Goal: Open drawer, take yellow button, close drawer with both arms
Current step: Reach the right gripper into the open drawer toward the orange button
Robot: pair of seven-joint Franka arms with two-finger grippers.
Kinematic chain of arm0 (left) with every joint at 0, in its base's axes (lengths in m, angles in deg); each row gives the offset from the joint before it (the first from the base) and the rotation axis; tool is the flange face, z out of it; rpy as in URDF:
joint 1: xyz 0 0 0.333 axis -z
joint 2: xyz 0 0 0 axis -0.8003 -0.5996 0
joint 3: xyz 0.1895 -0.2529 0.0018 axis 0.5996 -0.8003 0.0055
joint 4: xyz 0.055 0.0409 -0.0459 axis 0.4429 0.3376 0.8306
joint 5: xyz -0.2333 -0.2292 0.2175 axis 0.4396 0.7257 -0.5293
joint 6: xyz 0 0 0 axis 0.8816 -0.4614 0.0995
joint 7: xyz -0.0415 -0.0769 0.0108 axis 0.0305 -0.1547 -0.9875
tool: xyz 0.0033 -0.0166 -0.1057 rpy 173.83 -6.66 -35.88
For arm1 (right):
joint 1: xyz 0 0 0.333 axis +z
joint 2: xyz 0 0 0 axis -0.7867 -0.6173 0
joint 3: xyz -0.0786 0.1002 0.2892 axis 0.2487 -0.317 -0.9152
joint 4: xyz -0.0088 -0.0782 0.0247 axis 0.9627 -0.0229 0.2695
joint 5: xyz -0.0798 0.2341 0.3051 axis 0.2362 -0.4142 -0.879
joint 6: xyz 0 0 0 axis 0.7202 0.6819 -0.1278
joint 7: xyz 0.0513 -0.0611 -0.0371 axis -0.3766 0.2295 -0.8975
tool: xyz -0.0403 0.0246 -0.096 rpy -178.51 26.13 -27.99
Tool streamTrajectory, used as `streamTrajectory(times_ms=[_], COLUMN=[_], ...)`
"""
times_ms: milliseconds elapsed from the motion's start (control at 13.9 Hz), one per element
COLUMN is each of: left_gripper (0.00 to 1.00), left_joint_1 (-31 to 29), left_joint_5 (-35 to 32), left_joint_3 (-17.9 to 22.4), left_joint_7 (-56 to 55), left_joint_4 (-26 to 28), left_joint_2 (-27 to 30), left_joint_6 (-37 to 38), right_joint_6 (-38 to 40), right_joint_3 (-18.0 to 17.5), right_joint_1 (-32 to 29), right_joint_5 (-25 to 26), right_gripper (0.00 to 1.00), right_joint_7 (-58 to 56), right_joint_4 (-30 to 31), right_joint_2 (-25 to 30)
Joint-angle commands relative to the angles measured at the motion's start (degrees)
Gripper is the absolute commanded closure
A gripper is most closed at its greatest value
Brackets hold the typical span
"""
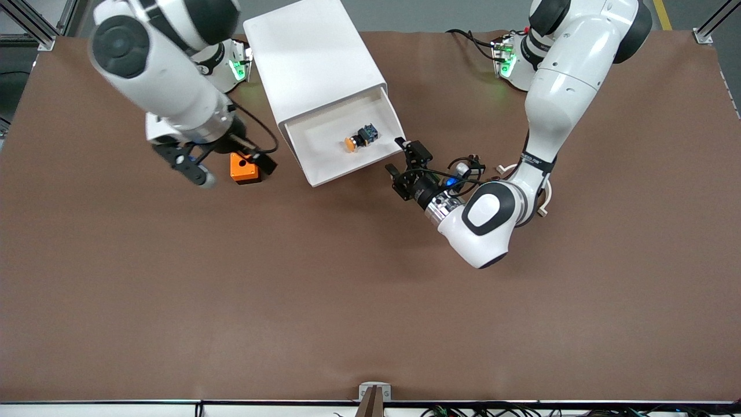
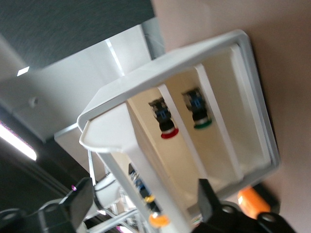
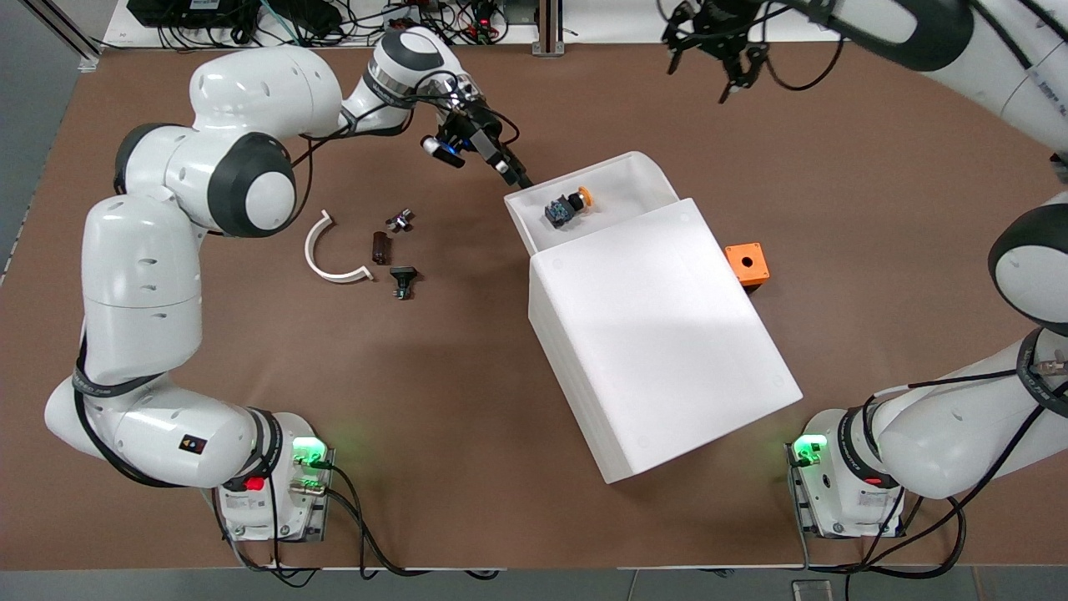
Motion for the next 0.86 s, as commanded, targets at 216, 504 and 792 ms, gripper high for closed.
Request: streamTrajectory(times_ms=[216, 504, 792], left_gripper=[0.01, 0.01, 0.01], left_joint_1=[-1.0, 3.6, 3.8], left_joint_5=[0.1, -4.2, -15.9], left_joint_3=[3.8, 11.3, 11.6], left_joint_7=[30.2, 51.6, 63.3], left_joint_4=[-5.7, -7.2, -7.1], left_joint_2=[-0.4, 1.7, 4.1], left_joint_6=[-0.2, -5.3, -13.3], right_joint_6=[-8.1, -12.9, -16.0], right_joint_3=[0.9, 0.9, 1.0], right_joint_1=[10.3, 18.7, 23.3], right_joint_5=[-0.2, 4.0, 5.3], right_gripper=[0.00, 0.00, 0.00], right_joint_7=[12.2, 23.0, 28.9], right_joint_4=[5.8, 6.5, 6.4], right_joint_2=[-0.3, -4.9, -8.9])
